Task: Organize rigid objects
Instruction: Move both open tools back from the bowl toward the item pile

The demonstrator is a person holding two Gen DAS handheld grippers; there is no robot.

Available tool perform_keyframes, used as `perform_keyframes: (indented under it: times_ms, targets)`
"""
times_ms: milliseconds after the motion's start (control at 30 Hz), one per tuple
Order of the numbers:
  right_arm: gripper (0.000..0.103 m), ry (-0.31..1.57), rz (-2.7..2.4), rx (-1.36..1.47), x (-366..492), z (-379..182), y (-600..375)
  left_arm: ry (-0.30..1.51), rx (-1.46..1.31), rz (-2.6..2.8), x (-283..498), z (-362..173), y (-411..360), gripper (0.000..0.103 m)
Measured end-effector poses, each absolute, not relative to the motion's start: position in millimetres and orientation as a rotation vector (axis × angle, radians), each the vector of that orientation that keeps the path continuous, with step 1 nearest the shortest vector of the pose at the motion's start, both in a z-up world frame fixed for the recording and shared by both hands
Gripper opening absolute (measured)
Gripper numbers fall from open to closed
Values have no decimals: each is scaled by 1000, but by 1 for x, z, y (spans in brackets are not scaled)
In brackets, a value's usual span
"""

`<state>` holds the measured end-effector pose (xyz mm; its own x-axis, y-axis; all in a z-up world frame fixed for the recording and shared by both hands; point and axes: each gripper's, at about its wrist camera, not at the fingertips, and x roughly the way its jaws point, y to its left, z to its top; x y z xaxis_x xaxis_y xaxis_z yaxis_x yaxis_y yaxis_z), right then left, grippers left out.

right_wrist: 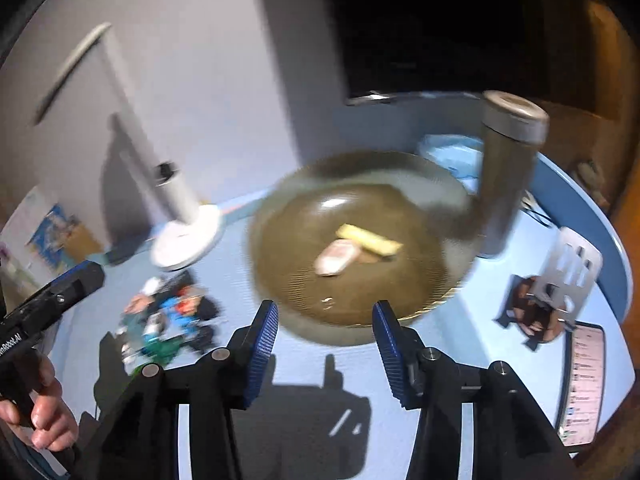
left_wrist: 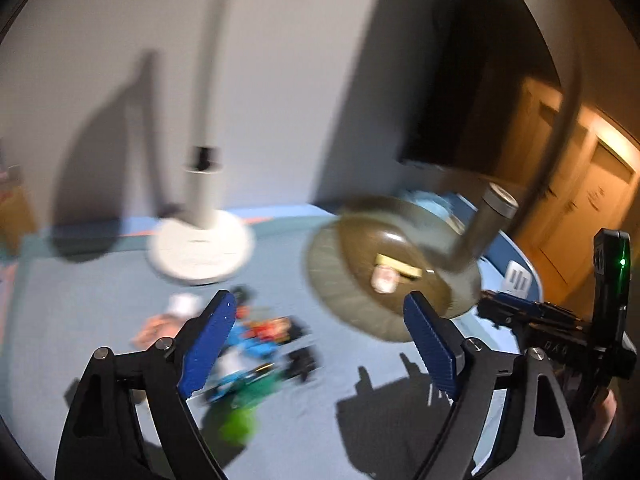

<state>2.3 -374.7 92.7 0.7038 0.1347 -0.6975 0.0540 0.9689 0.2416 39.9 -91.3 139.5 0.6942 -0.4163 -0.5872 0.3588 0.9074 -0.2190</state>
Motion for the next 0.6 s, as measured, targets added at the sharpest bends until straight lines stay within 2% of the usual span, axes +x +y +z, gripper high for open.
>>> perform_keyframes:
  times_ms: [100, 200, 333, 600]
  targets:
    - [62, 772, 125, 254, -3, 94, -339, 654, -59, -305, 18, 137, -50, 94]
    - [62, 785, 171, 235, -5, 80, -309, 682, -91, -240, 5, 114, -5, 96]
    - [63, 789, 161, 176, -1, 35, -272, 764, -194, -171, 7, 60, 43, 96]
    - [63, 862, 213, 146, 9, -32, -235, 868, -257, -92, 21, -9, 63, 96]
